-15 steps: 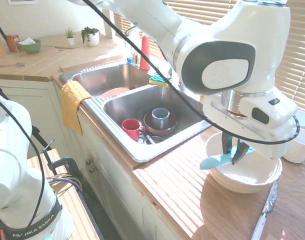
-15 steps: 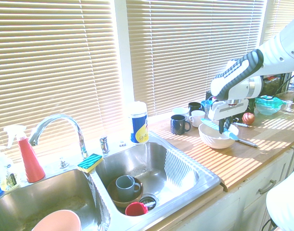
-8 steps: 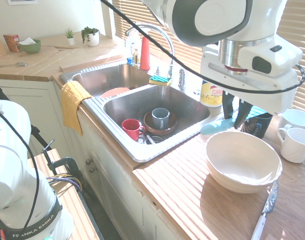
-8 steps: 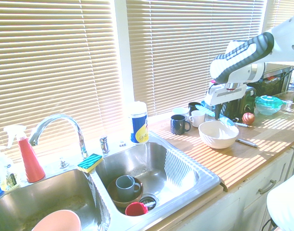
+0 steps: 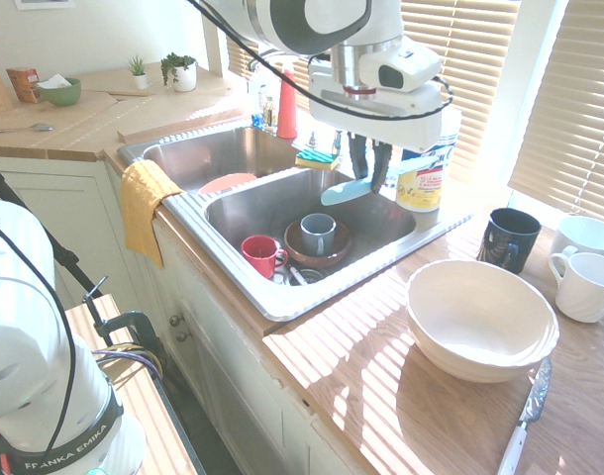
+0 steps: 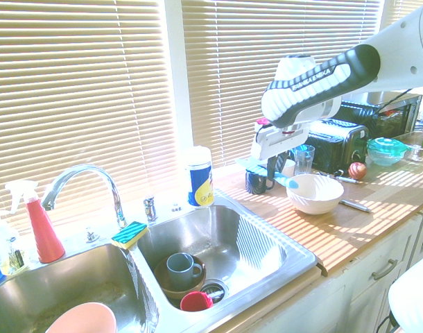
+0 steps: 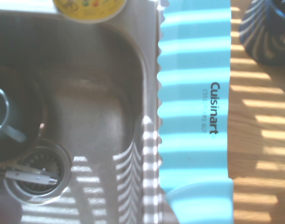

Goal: Put the knife into the sink

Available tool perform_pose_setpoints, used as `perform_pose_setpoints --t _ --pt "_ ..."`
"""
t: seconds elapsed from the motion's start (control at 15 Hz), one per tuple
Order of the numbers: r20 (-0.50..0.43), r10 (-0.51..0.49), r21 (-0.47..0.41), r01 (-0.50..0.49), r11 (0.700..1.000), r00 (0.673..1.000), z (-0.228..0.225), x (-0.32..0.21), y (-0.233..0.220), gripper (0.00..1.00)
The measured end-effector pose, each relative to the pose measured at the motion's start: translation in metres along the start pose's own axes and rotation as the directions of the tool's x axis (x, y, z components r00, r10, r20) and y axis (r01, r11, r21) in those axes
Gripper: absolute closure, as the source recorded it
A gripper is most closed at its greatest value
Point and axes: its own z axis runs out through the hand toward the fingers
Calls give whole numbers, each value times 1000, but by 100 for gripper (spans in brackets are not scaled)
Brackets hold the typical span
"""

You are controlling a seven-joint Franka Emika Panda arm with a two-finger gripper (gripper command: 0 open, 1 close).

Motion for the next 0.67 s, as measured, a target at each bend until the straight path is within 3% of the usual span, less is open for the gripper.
perform_pose_setpoints --t 0.27,0.67 --pt "9 -68 -5 68 998 998 30 -46 -38 100" --pt "64 -86 2 86 996 994 132 -80 -65 100"
